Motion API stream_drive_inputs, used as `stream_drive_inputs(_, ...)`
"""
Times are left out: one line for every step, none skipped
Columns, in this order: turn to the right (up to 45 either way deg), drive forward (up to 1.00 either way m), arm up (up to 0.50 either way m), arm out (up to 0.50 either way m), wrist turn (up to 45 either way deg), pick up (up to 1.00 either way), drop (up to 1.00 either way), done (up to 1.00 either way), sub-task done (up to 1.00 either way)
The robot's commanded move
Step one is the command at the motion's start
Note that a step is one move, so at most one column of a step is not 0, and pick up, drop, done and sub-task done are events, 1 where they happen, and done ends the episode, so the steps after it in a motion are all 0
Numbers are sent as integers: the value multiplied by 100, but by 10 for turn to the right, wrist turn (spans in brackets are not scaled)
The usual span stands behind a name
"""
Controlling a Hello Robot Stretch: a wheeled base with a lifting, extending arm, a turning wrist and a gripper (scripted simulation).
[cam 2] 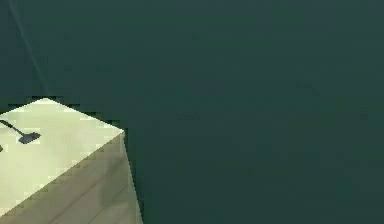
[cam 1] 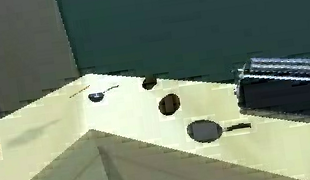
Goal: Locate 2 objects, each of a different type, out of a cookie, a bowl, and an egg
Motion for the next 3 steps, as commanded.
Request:
stream_drive_inputs(-450, 0, 0, 0, 0, 0, 0, 0, 0)
stream_drive_inputs(-180, 0, 0, 0, 0, 0, 0, 0, 0)
stream_drive_inputs(0, 15, 0, 0, 0, 0, 0, 0, 0)
